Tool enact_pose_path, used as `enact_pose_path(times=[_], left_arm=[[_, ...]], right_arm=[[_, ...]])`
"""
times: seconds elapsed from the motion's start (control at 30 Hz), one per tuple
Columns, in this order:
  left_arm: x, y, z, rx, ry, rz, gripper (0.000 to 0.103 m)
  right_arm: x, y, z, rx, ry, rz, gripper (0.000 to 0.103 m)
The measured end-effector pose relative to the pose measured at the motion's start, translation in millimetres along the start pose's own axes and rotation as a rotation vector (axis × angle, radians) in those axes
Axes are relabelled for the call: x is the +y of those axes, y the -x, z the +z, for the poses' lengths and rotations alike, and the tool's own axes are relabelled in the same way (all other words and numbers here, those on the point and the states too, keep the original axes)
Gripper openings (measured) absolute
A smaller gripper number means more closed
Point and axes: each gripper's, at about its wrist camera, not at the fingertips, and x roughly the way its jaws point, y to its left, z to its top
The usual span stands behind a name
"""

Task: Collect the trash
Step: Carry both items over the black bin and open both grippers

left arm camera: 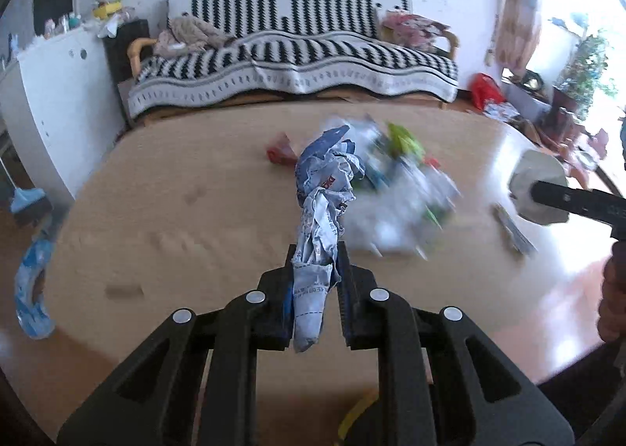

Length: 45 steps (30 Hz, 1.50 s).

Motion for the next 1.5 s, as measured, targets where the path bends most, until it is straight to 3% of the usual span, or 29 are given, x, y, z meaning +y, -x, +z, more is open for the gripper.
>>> enact_pose_path(times=[0.27,0.53,0.73,1.03,1.13,1.17,1.2,1.27,1.5], left_arm=[[-44.4,18.5,-111.0,0.164,-0.030,-0.096,0.017],[-68.7,6.5,-178.2,0.357,0.003,-0.192,0.018],[-75.1,-2.6,-193.4,0.428,0.016,-0.216,0.018],[-78.5,-6.2,-196.3,0.446,0.015,-0.220,0.018],[-80.5,-9.1,-195.6,0.451,0.006,-0.220,0.020],[-81.2,-9.7,-195.5,0.453,0.002,-0.218,0.027],[-81.3,-9.4,-195.7,0.452,0.000,-0.218,0.049],[-81.7,-6.7,-194.2,0.432,-0.002,-0.205,0.073],[-81.6,-5.8,-191.8,0.427,-0.001,-0.191,0.076]], right_arm=[[13.5,41.0,-123.1,0.105,0.085,-0.002,0.063],[14.0,34.9,-212.1,0.293,0.091,-0.025,0.063],[19.6,25.4,-225.7,0.350,0.105,-0.023,0.064],[23.3,19.2,-223.4,0.379,0.108,0.004,0.065],[24.7,18.3,-223.0,0.384,0.109,0.013,0.071],[24.4,17.6,-222.7,0.386,0.105,0.015,0.076],[23.4,17.2,-221.9,0.386,0.096,0.016,0.078],[22.1,17.6,-221.0,0.380,0.087,0.020,0.079],[18.9,19.0,-217.7,0.371,0.062,0.026,0.081]])
